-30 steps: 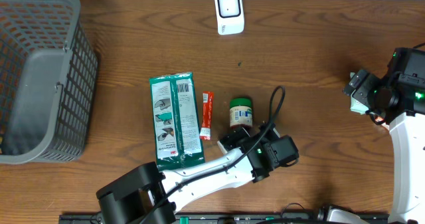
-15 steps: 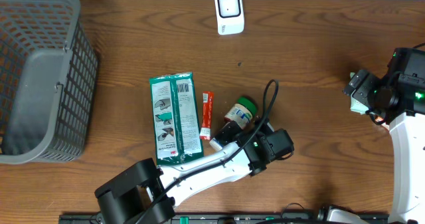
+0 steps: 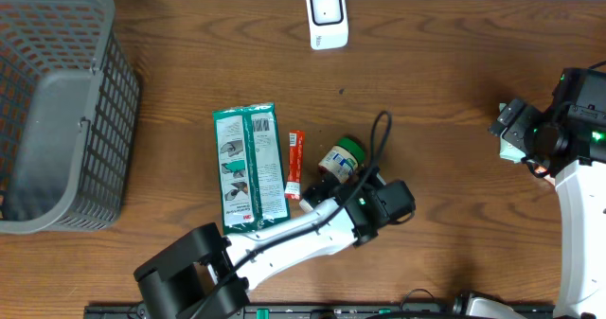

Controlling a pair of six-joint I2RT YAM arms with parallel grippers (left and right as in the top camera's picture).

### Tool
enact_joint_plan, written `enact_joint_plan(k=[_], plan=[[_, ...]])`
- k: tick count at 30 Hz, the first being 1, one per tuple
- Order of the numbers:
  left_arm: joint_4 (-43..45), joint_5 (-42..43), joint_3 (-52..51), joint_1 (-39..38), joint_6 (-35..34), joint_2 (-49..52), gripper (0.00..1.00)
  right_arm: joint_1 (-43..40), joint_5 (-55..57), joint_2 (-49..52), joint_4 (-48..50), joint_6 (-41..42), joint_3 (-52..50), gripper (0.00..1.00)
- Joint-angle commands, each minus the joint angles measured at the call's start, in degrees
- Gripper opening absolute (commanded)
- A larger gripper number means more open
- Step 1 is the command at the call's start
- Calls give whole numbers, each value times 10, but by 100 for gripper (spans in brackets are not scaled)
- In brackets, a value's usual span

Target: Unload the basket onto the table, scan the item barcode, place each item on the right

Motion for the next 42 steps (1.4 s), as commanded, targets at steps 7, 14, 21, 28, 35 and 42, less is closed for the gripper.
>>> enact_joint_plan(k=[7, 14, 21, 28, 35, 42], plan=[[-3, 28, -9, 53, -7, 6, 80, -3, 10, -4, -1, -7, 6, 99], [-4, 33, -9, 58, -7, 6, 80, -3, 10, -4, -1, -7, 6, 99], [-3, 56, -9, 59, -8, 8, 80, -3, 10, -4, -1, -7, 6, 99], [-4, 119, -9, 84, -7, 11, 80, -3, 10, -4, -1, -7, 6, 99], [-3, 131, -9, 114, -7, 11, 81, -3, 10, -4, -1, -7, 6, 99], [-3, 132, -9, 116, -1, 11, 84, -3, 10, -4, -1, -7, 6, 99]])
